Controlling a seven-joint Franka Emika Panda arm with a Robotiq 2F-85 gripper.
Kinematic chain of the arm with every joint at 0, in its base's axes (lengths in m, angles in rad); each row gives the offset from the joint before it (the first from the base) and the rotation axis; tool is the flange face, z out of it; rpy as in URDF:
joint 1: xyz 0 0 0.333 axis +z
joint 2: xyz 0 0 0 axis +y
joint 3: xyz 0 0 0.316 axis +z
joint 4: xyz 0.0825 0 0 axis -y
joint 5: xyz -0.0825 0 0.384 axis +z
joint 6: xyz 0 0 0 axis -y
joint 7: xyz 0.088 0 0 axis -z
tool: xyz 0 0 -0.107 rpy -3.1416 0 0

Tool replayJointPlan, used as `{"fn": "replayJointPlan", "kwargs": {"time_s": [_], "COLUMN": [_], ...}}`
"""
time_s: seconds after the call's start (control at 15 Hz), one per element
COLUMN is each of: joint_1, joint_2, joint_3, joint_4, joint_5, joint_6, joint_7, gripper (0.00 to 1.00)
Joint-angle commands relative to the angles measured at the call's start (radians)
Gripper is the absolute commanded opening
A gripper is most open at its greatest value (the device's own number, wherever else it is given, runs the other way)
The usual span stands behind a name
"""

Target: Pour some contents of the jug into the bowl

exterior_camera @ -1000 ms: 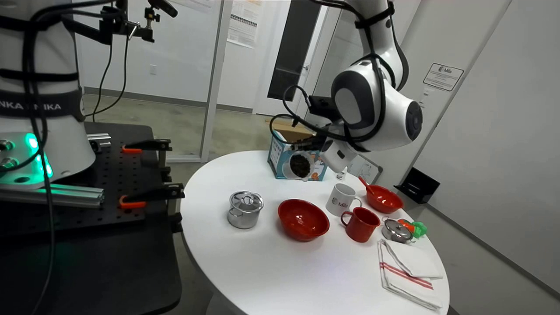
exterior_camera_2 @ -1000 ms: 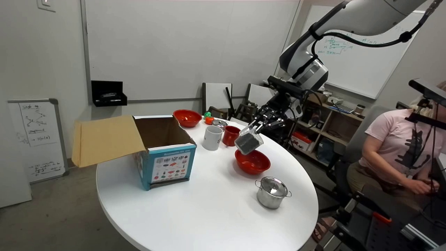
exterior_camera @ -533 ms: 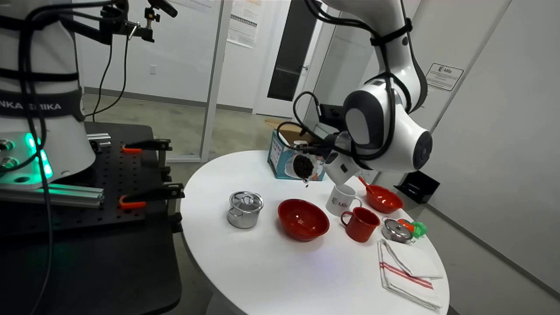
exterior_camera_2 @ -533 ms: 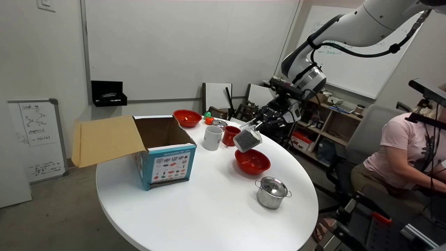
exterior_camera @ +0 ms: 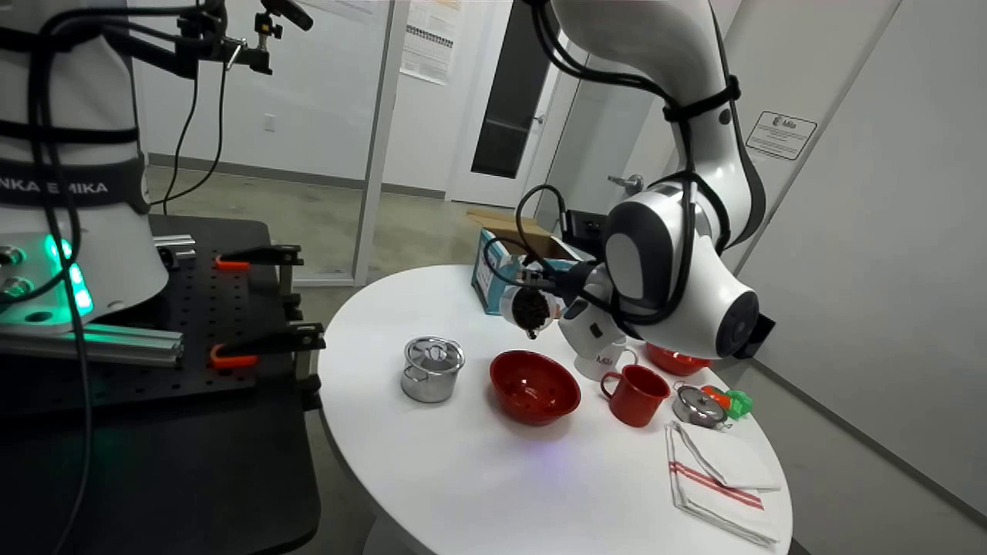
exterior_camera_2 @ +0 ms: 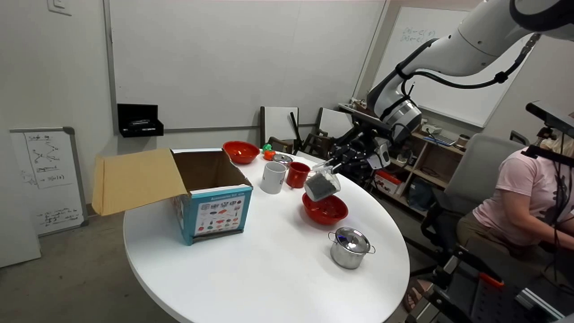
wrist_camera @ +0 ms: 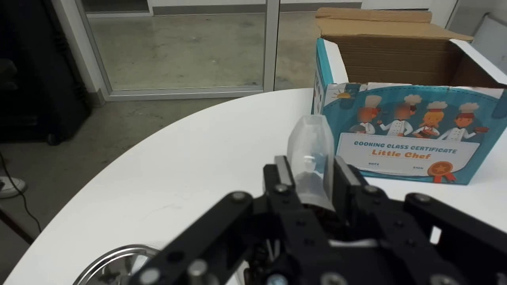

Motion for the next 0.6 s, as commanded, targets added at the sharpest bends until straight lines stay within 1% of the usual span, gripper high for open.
{"fn": "replayJointPlan", "kwargs": {"time_s": [0.0,0.53], "joint_1": [-0.011,-0.03], "joint_2": [0.034,0.064], "joint_3": [-0.012,-0.008], "joint_4": [0.048,0.079], "joint_5": [0.035,0.093], "joint_6": [-0.064,-0.152], "joint_7": [0.014,0.003], "gripper": [0.09,0.09]}}
